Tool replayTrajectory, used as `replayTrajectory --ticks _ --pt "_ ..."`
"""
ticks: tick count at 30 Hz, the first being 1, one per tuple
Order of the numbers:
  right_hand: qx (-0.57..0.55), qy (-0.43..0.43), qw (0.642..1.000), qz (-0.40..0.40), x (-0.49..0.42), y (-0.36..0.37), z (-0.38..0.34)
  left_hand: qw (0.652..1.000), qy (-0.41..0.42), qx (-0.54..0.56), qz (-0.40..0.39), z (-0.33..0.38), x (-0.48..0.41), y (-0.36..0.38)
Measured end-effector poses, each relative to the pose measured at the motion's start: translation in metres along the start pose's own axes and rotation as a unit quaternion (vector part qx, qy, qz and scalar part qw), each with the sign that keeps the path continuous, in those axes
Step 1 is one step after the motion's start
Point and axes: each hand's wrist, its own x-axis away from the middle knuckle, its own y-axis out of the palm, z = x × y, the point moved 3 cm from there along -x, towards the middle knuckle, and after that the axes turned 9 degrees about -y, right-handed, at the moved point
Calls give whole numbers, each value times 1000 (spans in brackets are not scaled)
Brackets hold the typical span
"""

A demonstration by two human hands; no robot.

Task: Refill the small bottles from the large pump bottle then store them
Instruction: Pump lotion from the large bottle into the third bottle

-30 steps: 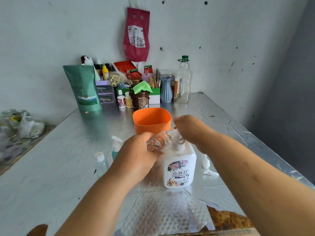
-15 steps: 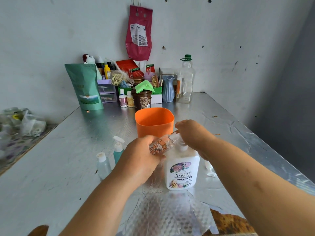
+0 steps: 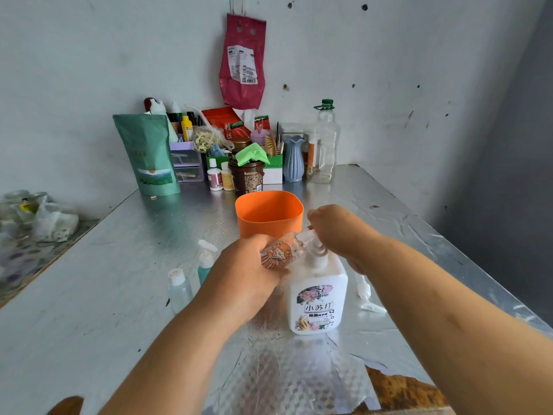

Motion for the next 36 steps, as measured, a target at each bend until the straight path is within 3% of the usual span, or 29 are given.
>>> replayTrajectory --ticks 36 --pt "-15 -7 1000 24 -1 8 5 1000 6 -2 -8 -6 0 1"
